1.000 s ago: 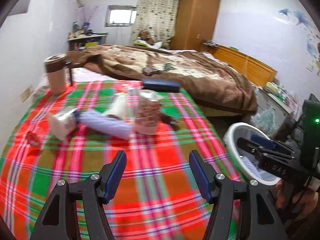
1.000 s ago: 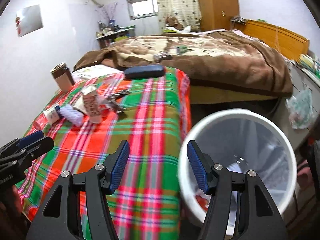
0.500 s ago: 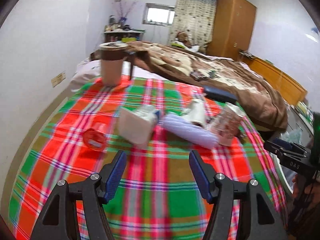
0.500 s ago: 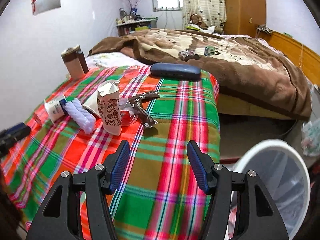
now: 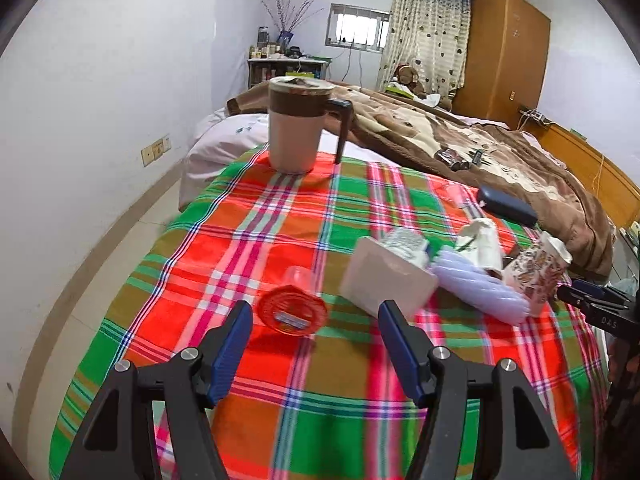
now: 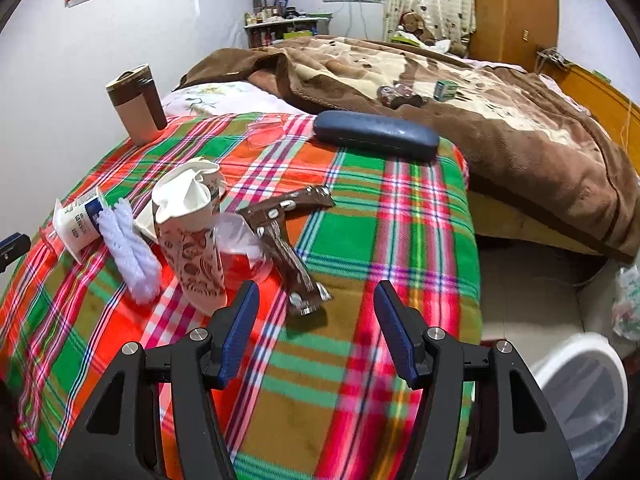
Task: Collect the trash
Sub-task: 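Move both tools back over the plaid cloth toward the remaining trash, then grasp the red-lidded clear cup with the left tool while the right grasps the brown wrapper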
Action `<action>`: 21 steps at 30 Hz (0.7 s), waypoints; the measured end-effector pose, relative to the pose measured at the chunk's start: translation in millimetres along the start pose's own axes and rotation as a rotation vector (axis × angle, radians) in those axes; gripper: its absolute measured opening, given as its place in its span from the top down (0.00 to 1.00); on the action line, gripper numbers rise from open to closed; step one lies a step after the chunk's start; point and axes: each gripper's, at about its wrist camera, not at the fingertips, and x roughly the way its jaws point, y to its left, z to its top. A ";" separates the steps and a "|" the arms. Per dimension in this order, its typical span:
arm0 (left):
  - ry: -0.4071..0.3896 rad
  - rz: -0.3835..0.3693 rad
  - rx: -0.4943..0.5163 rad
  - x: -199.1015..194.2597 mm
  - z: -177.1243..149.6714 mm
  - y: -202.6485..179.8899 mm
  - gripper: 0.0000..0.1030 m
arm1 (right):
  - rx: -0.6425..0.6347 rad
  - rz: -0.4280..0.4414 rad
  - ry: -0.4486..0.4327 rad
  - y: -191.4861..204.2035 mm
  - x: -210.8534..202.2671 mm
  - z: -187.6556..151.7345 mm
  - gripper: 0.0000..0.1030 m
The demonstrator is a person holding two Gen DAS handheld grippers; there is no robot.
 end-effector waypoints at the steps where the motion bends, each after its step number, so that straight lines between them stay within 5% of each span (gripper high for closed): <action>1: 0.009 0.004 -0.009 3.2 0.4 3.4 0.37 | -0.011 -0.007 0.005 2.5 3.2 2.1 0.41; 21: 0.081 -0.035 -0.015 50.2 7.6 18.7 0.35 | 0.000 0.066 0.055 8.0 25.9 10.1 0.41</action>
